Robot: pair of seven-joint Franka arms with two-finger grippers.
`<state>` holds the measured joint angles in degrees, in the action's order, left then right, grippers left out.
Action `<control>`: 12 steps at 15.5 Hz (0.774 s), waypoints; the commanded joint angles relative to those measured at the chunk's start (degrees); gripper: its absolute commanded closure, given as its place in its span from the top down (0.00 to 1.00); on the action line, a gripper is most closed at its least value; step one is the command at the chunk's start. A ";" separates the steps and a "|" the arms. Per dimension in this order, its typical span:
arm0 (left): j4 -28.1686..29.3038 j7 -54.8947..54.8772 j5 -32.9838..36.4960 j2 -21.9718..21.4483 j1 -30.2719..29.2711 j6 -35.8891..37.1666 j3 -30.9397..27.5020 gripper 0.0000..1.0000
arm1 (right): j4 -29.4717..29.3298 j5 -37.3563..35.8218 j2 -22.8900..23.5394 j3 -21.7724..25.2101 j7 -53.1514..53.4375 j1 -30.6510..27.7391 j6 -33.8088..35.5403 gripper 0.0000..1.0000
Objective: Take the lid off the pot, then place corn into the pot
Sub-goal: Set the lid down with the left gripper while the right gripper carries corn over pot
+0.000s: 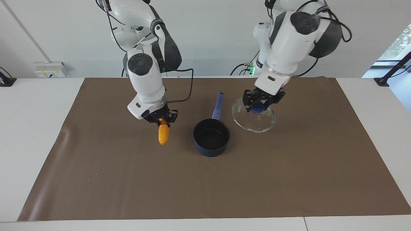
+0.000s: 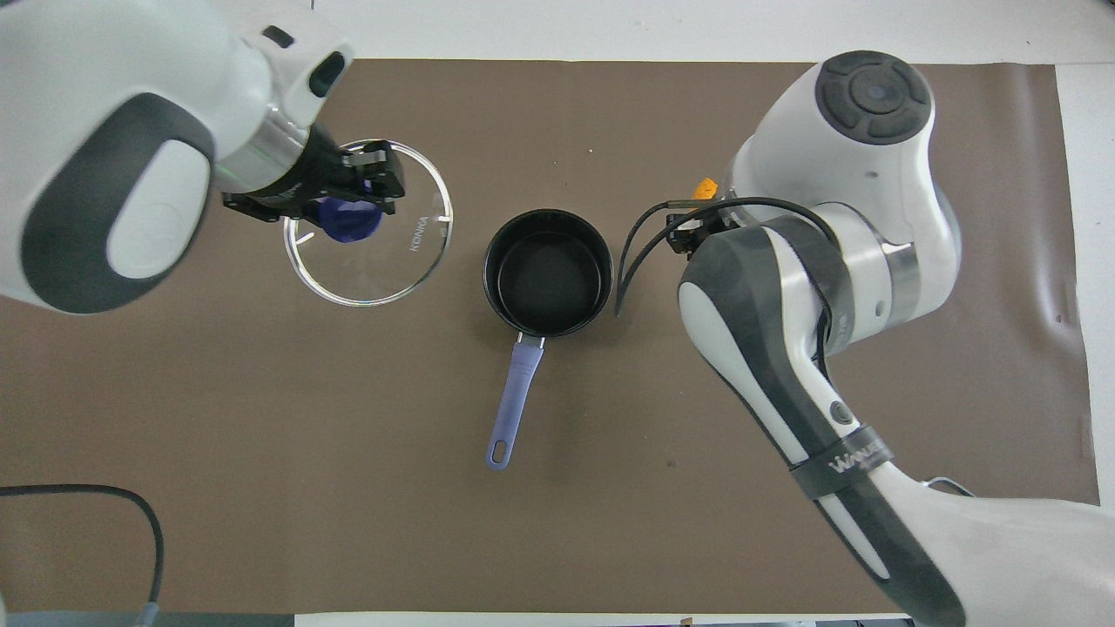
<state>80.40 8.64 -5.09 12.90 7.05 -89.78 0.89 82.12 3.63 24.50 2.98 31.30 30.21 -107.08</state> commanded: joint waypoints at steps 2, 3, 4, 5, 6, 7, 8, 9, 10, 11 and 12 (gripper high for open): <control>21.69 -12.23 3.06 -7.35 -9.49 -14.16 0.61 0.00 | -6.98 0.41 7.84 -0.43 5.70 2.48 -4.52 0.00; 25.74 -13.81 3.15 -7.97 -11.69 -18.20 0.61 0.00 | -5.59 0.49 7.75 -0.43 6.23 3.27 -5.15 0.00; 28.30 -15.40 3.15 -7.97 -13.54 -21.55 0.61 0.00 | -3.83 0.50 7.75 -0.43 7.63 4.50 -5.77 0.00; 29.72 -16.72 3.15 -7.45 -14.68 -23.76 0.61 0.00 | -1.99 0.50 7.32 -0.43 8.77 5.03 -6.91 0.00; 30.86 -17.77 3.15 -6.75 -14.96 -25.61 0.61 0.00 | -0.49 0.50 6.88 -0.43 9.13 5.21 -8.13 0.00; 32.18 -19.18 3.15 -6.22 -15.22 -28.06 0.61 0.00 | 0.92 0.50 6.35 -0.43 9.13 5.12 -9.37 0.00; 33.41 -20.15 3.15 -6.13 -15.48 -29.56 0.61 0.00 | 1.98 0.50 6.08 -0.52 9.31 5.21 -10.16 0.00; 34.47 -20.16 3.15 -6.13 -15.40 -30.54 0.61 0.00 | 2.33 0.50 5.99 -0.60 9.40 5.21 -10.17 0.00; 35.52 -20.07 3.15 -6.22 -15.40 -31.68 0.61 0.00 | 2.42 0.58 5.99 -0.78 9.40 5.21 -9.91 0.00; 36.49 -20.16 3.15 -6.22 -15.49 -32.65 0.61 0.00 | 2.51 1.02 5.73 -0.78 9.40 5.12 -9.91 0.20; 37.63 -20.16 3.15 -5.96 -15.49 -34.57 0.61 0.00 | 2.43 1.11 5.73 -0.78 9.40 5.12 -9.64 0.99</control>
<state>114.03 -10.83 -2.99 9.11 -7.97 -120.41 1.07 81.87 3.86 32.20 2.78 39.84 35.84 -115.80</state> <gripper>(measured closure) 0.326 0.626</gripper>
